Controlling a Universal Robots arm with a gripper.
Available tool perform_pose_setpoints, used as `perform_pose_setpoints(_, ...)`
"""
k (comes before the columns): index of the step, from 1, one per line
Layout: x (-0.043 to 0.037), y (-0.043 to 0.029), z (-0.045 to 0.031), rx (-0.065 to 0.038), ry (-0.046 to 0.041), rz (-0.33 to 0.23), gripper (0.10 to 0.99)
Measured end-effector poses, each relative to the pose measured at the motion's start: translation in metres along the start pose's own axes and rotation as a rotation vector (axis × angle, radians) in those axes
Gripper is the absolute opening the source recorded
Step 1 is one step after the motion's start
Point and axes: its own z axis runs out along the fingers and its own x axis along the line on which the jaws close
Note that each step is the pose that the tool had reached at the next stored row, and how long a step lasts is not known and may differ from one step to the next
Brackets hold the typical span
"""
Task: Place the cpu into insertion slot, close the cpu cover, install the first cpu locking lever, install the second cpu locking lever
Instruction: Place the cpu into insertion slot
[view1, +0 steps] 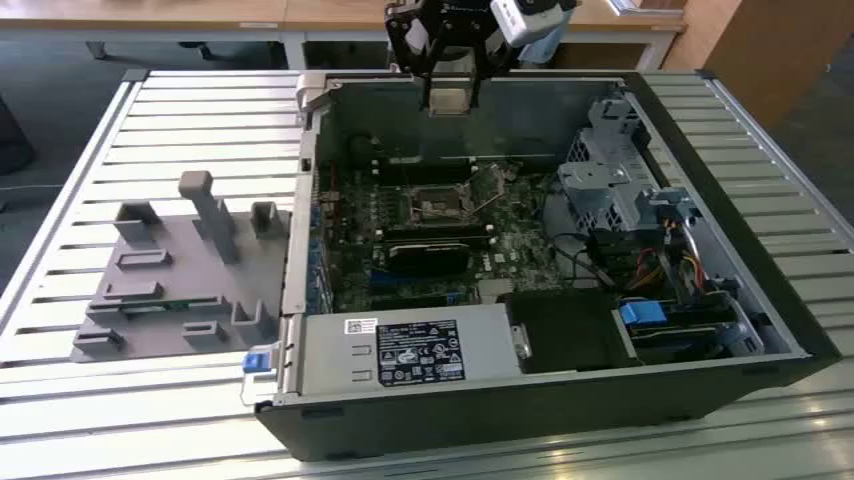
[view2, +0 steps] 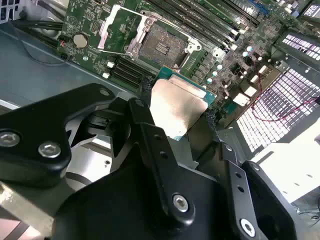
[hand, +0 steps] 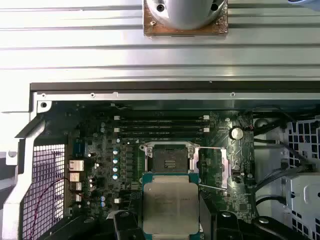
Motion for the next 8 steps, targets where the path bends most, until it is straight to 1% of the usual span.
perform_pose_setpoints(8,0.0,0.0,0.0,0.0,-0.0001,0.0,0.537)
